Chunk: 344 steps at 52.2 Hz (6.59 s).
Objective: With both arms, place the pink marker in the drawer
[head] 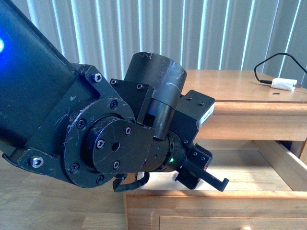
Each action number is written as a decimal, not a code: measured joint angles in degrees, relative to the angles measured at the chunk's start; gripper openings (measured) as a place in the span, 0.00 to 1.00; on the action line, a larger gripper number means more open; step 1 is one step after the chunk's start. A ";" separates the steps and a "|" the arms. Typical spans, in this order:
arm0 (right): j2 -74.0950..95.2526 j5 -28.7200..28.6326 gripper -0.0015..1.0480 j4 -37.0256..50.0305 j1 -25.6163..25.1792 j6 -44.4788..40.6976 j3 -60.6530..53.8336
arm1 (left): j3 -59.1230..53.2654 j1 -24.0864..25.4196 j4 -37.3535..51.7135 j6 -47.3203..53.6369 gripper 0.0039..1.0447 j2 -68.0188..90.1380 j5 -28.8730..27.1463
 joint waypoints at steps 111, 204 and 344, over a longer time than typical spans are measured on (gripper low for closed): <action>0.00 -0.02 0.91 0.00 0.00 0.35 0.00 | -63.58 32.61 -8.26 -15.02 0.04 -99.01 1.70; 45.81 21.24 0.91 32.94 14.60 -11.23 1.84 | -67.19 32.72 -19.21 -14.97 0.94 -114.60 1.77; 2.75 23.61 0.19 35.47 8.09 -2.10 -8.00 | -67.19 32.72 -19.21 -14.97 0.94 -114.60 1.77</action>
